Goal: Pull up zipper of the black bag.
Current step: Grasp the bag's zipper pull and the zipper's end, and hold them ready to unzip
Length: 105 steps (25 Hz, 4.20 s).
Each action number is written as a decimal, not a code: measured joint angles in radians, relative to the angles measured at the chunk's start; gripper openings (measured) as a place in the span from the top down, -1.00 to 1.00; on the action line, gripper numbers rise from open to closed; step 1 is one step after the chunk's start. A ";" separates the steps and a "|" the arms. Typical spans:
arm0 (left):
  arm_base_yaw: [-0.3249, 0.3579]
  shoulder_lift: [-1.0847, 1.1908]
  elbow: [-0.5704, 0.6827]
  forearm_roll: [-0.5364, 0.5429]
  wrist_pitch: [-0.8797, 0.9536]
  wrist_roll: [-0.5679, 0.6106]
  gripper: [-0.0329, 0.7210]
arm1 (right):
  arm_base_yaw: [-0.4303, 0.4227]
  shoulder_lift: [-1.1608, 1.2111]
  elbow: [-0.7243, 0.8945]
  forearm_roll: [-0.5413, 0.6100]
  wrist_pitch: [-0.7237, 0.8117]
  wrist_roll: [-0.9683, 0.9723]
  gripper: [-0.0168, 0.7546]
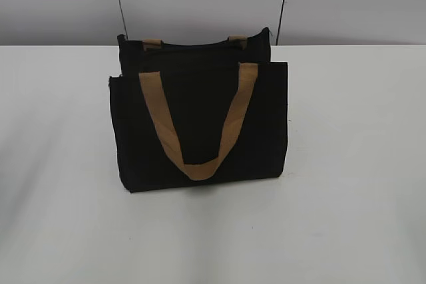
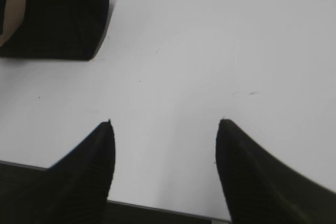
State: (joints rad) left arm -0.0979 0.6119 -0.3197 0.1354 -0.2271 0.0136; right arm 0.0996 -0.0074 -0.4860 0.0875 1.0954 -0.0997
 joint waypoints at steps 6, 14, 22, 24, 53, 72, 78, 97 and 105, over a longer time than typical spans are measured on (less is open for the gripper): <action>-0.005 0.312 0.000 0.223 -0.238 -0.144 -0.25 | 0.000 0.000 0.000 0.000 0.000 0.000 -0.27; -0.005 0.852 -0.001 0.422 -0.737 -0.212 -0.25 | 0.000 0.000 0.000 0.001 0.000 0.000 -0.27; -0.005 0.971 -0.021 0.516 -0.831 -0.213 -0.25 | 0.000 0.000 0.000 0.001 -0.001 0.000 -0.27; -0.005 0.991 -0.057 0.596 -0.817 -0.213 -0.25 | 0.000 0.000 0.000 0.001 -0.001 0.000 -0.27; -0.005 1.293 -0.322 0.802 -0.745 -0.214 -0.22 | 0.000 0.000 0.000 0.001 -0.001 0.000 -0.27; -0.005 1.326 -0.339 0.853 -0.684 -0.215 0.40 | 0.000 0.000 0.000 0.001 -0.001 -0.001 -0.27; -0.005 1.344 -0.357 0.852 -0.718 -0.216 0.40 | 0.000 0.000 0.000 0.001 -0.001 -0.001 -0.27; -0.005 1.371 -0.374 0.851 -0.740 -0.246 0.88 | 0.000 0.000 0.000 0.001 -0.001 -0.001 -0.27; -0.005 1.278 -0.375 0.876 -0.632 -0.372 0.91 | 0.000 0.000 0.000 0.001 -0.001 -0.001 -0.27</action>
State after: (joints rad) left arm -0.1033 1.8901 -0.6944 1.0113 -0.8588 -0.3584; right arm 0.0996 -0.0074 -0.4860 0.0884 1.0947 -0.1005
